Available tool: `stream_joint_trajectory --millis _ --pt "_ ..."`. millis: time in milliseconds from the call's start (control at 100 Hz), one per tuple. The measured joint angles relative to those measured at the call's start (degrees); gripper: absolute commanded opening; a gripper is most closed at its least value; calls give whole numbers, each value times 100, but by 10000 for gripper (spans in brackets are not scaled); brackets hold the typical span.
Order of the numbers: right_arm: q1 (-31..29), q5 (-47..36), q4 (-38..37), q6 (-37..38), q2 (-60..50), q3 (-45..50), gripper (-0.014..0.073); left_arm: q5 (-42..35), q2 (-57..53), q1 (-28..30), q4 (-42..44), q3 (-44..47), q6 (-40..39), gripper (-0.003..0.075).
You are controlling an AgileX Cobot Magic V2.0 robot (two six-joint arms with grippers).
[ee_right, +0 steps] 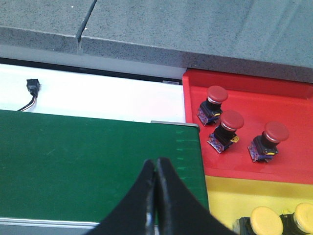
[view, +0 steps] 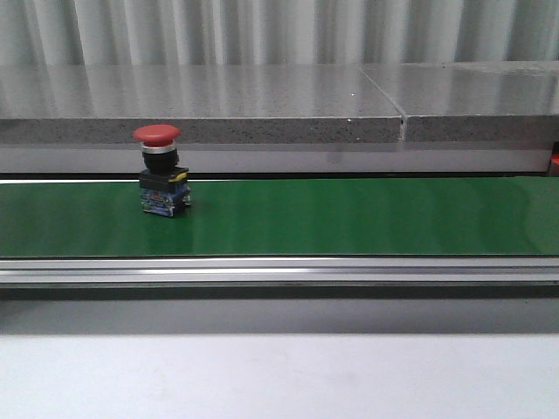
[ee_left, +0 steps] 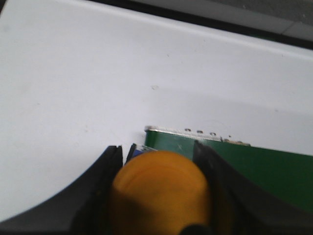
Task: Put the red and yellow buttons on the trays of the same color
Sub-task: 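Set the yellow button on the belt and open the left gripper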
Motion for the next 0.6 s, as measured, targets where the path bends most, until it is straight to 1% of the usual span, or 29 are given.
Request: stream_joint_trajectory --millis 120,260,600 --pt "0 0 0 0 0 0 -67 -144 -55 -330 35 426 96 -20" --pt "0 0 0 0 0 0 -67 -282 -55 -579 93 712 105 -20" --pt "0 0 0 0 0 0 -67 -427 -43 -649 228 768 123 -20"
